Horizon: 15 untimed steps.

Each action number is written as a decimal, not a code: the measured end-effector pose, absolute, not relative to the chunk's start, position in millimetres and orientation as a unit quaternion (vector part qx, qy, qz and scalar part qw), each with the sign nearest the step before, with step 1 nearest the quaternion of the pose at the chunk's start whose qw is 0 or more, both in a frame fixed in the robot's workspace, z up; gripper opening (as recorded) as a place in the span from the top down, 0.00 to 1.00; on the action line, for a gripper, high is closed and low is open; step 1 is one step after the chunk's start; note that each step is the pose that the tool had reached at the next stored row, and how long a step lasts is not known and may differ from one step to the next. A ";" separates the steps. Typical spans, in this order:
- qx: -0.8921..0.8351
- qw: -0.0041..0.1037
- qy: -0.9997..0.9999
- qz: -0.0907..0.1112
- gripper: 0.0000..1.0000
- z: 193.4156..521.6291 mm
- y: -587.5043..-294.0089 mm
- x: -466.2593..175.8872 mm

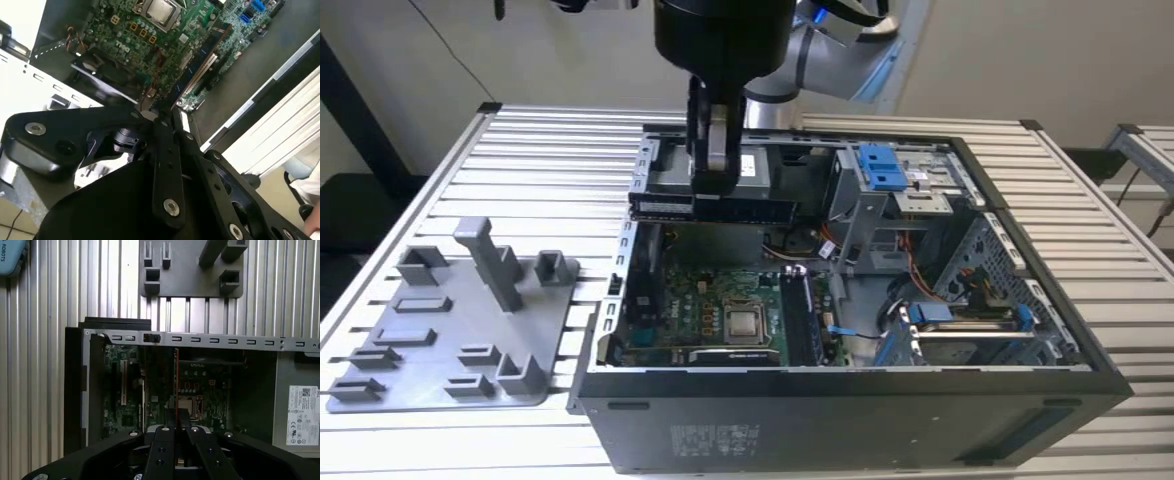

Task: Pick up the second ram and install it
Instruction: 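Pick up the second ram and move it above second insertion slot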

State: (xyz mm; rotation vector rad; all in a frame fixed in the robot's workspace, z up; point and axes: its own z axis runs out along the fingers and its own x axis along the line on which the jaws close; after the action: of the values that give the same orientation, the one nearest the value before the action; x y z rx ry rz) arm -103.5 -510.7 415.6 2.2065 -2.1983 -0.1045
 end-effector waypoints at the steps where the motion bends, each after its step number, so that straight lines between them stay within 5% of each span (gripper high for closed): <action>1: 0.708 0.013 -0.705 -0.034 0.86 415.6 -510.7 -100.5; 15: 0.708 0.013 -0.705 -0.034 0.86 415.6 -510.7 -55.9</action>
State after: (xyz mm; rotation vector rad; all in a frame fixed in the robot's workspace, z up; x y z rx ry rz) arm -55.9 -510.7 415.6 2.2061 -2.1980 -0.1050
